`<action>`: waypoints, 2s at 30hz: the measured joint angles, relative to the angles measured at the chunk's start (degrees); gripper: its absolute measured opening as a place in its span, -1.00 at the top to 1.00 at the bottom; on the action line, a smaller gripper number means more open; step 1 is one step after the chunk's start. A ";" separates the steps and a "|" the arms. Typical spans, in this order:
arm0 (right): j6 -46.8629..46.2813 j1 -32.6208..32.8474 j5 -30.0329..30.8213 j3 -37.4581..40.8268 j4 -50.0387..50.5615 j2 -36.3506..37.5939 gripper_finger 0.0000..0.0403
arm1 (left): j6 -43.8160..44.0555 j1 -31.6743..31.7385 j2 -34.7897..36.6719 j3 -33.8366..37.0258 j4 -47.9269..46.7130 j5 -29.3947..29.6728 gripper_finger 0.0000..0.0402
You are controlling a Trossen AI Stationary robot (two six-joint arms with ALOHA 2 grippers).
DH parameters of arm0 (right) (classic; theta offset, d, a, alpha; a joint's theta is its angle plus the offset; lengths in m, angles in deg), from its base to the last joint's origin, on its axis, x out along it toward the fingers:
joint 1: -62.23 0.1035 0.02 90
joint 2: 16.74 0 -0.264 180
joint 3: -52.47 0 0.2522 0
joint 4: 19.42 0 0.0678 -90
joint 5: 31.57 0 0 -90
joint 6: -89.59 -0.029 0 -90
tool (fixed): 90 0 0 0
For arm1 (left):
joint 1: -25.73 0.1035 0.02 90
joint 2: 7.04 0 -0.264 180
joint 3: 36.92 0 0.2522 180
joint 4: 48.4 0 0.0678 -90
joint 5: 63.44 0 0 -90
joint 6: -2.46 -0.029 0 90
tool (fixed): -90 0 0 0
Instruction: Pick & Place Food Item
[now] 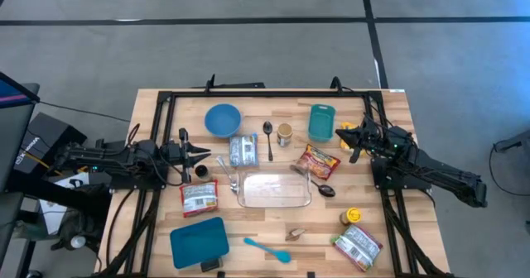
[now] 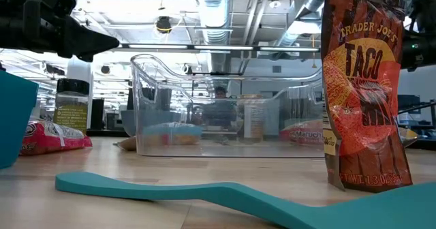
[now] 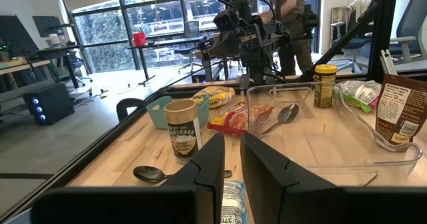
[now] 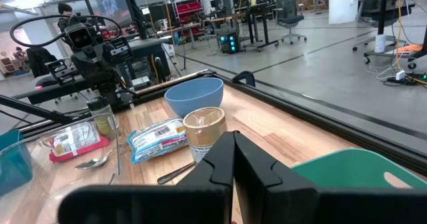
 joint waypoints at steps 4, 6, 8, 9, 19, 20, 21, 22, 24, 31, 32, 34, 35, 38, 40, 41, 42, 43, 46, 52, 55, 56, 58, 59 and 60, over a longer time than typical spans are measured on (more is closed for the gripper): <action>-2.38 0.00 -0.04 0.19 -1.45 -0.02 1.00 | 0.01 0.01 -0.01 0.00 0.01 0.00 0.78; -9.17 0.02 -0.04 0.24 -4.07 -0.01 1.00 | 0.01 -0.01 -0.02 0.01 0.02 0.02 0.78; -17.00 0.00 -0.04 0.17 -6.56 0.00 1.00 | 0.01 0.01 0.00 -0.01 0.02 0.00 0.78; -20.25 0.00 -0.04 0.17 -7.35 0.00 1.00 | 0.01 0.00 0.00 0.01 0.01 0.00 0.78; -34.72 0.00 0.59 0.09 -10.52 0.00 1.00 | 0.01 0.01 -0.02 0.01 0.00 0.00 0.78; -35.44 0.00 0.64 0.09 -10.91 0.00 1.00 | 0.00 -0.01 0.00 0.01 0.01 0.00 0.78; -35.75 0.00 0.55 0.07 -11.05 0.00 1.00 | 0.01 0.00 -0.01 0.00 0.00 0.00 0.78; -35.71 0.00 0.40 0.07 -10.98 0.00 1.00 | 0.01 -0.01 -0.01 0.01 0.00 0.00 0.78; -35.27 0.00 0.29 0.07 -11.02 0.00 1.00 | 0.01 0.01 -0.02 0.01 0.01 0.00 0.78; -35.06 -0.02 0.18 0.07 -11.91 0.00 1.00 | 0.01 -0.01 -0.01 -0.01 0.01 0.00 0.78; -35.06 -0.02 0.18 0.07 -12.13 0.00 1.00 | 0.01 -0.01 0.00 0.01 0.00 0.00 0.78; -34.88 -0.04 0.15 -0.60 -11.61 0.00 1.00 | 0.01 -0.01 -0.02 -0.01 0.01 0.00 0.78; -34.26 -0.04 0.10 -1.34 -10.82 0.00 1.00 | 0.01 -0.01 -0.02 0.01 0.00 0.00 0.78; -31.19 -0.04 0.06 -4.82 -6.91 0.00 1.00 | 0.01 -0.01 -0.02 0.01 0.00 0.00 0.78; -28.71 -0.04 1.09 -8.25 -1.94 0.00 1.00 | 0.01 0.00 0.00 0.00 0.00 0.01 0.78; -27.47 -0.04 2.01 -10.08 0.81 0.00 1.00 | 0.01 -0.01 -0.01 0.00 0.02 0.00 0.78; -26.33 -0.04 3.41 -12.03 4.15 0.00 1.00 | 0.01 -0.01 -0.02 0.00 0.00 0.01 0.78; -25.35 -0.04 5.02 -13.87 7.47 0.00 1.00 | 0.01 0.01 -0.02 0.01 0.00 0.02 0.78; -23.40 -0.04 10.73 -19.44 17.71 0.00 1.00 | 0.01 0.00 -0.01 0.00 0.00 0.01 0.78; -23.13 -0.04 19.47 -28.76 36.46 -1.24 1.00 | 0.01 -0.01 -0.02 0.01 0.01 0.01 0.78; -25.85 -0.04 20.92 -31.06 42.69 -3.13 1.00 | 0.01 -0.01 -0.02 0.01 0.02 0.02 0.78; -26.78 -0.04 20.99 -31.37 44.25 -3.92 1.00 | 0.01 -0.01 -0.02 0.01 0.00 0.00 0.78; -28.39 -0.04 21.01 -31.67 46.70 -5.96 1.00 | 0.01 -0.01 -0.02 0.01 0.02 0.00 0.78; -29.12 -0.04 21.00 -31.69 47.95 -7.07 1.00 | 0.01 -0.01 -0.02 0.01 0.00 0.00 0.78; -29.81 -0.04 20.98 -31.71 49.24 -8.34 1.00 | 0.01 0.01 -0.01 0.01 0.00 0.00 0.78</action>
